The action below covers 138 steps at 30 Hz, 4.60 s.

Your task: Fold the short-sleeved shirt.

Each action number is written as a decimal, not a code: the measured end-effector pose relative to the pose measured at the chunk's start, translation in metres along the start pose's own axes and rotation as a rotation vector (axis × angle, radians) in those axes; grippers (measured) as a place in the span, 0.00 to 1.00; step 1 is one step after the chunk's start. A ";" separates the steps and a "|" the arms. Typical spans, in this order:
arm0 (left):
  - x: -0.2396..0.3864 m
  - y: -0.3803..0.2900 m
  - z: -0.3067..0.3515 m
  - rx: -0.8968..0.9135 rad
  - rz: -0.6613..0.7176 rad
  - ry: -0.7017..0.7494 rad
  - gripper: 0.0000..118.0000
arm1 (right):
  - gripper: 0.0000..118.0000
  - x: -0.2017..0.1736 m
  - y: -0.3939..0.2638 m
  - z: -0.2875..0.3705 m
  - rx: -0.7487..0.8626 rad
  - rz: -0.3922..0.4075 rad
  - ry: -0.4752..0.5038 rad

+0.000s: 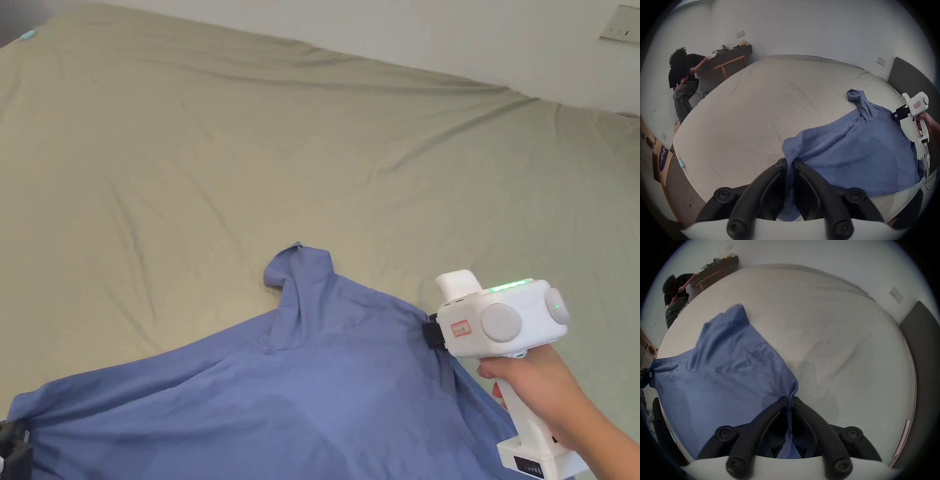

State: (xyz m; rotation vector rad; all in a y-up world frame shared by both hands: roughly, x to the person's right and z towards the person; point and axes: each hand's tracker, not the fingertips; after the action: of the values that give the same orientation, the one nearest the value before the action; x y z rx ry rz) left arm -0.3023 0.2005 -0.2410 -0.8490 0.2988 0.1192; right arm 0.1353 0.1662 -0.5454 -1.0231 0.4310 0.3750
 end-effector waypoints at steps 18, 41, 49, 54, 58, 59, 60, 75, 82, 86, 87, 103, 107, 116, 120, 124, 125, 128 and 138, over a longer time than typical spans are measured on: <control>0.005 0.131 0.129 0.450 -0.048 -0.069 0.05 | 0.05 0.005 -0.047 0.362 0.721 -0.156 -0.176; 0.032 0.317 0.290 0.807 -0.293 0.035 0.05 | 0.05 0.011 -0.011 0.528 1.035 -0.107 -0.424; 0.048 0.371 0.274 0.784 -0.322 0.072 0.05 | 0.05 0.029 0.037 0.511 1.019 -0.090 -0.460; 0.064 0.407 0.244 0.758 -0.333 0.088 0.05 | 0.05 0.048 0.075 0.482 0.994 -0.101 -0.483; 0.074 0.438 0.216 0.734 -0.300 0.066 0.05 | 0.05 0.067 0.110 0.453 0.962 -0.089 -0.511; 0.076 0.446 0.208 0.730 -0.295 0.067 0.05 | 0.05 0.071 0.118 0.448 0.960 -0.094 -0.514; 0.078 0.457 0.198 0.728 -0.292 0.071 0.05 | 0.05 0.076 0.127 0.442 0.957 -0.100 -0.514; 0.106 0.526 0.066 0.681 -0.231 0.081 0.05 | 0.05 0.113 0.209 0.356 0.915 -0.153 -0.451; 0.121 0.494 -0.001 0.609 -0.278 0.086 0.05 | 0.05 0.106 0.180 0.288 0.813 -0.146 -0.404; 0.116 0.432 -0.045 0.523 -0.289 0.064 0.05 | 0.05 0.092 0.136 0.238 0.727 -0.152 -0.340; 0.113 0.414 -0.055 0.491 -0.287 0.043 0.05 | 0.05 0.087 0.123 0.227 0.707 -0.155 -0.324; 0.047 0.033 -0.085 -0.077 -0.275 -0.027 0.05 | 0.05 -0.043 -0.169 0.109 0.212 -0.045 -0.069; 0.024 -0.014 -0.078 -0.125 -0.287 0.000 0.05 | 0.05 -0.053 -0.215 0.114 0.119 -0.132 -0.020; 0.003 -0.035 -0.027 -0.148 -0.345 -0.031 0.05 | 0.05 -0.044 -0.258 0.168 0.049 -0.304 0.013; 0.004 -0.048 -0.009 -0.196 -0.411 -0.042 0.05 | 0.05 -0.043 -0.271 0.188 -0.013 -0.378 0.037; 0.007 -0.072 0.000 -0.280 -0.455 -0.051 0.05 | 0.05 -0.049 -0.289 0.194 -0.120 -0.352 0.029; 0.008 -0.079 0.001 -0.297 -0.462 -0.056 0.05 | 0.05 -0.048 -0.295 0.191 -0.147 -0.355 0.034; 0.013 -0.097 -0.001 -0.319 -0.477 -0.075 0.05 | 0.05 -0.046 -0.312 0.179 -0.206 -0.386 0.036; 0.022 -0.027 0.032 -0.052 -0.351 -0.130 0.97 | 0.90 -0.042 -0.262 0.211 0.049 -0.359 -0.070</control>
State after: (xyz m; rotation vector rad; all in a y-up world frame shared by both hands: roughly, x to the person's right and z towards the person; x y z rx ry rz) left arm -0.2684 0.2068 -0.2083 -0.9291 0.0218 -0.1451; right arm 0.2638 0.2233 -0.2371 -1.0135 0.1861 0.0780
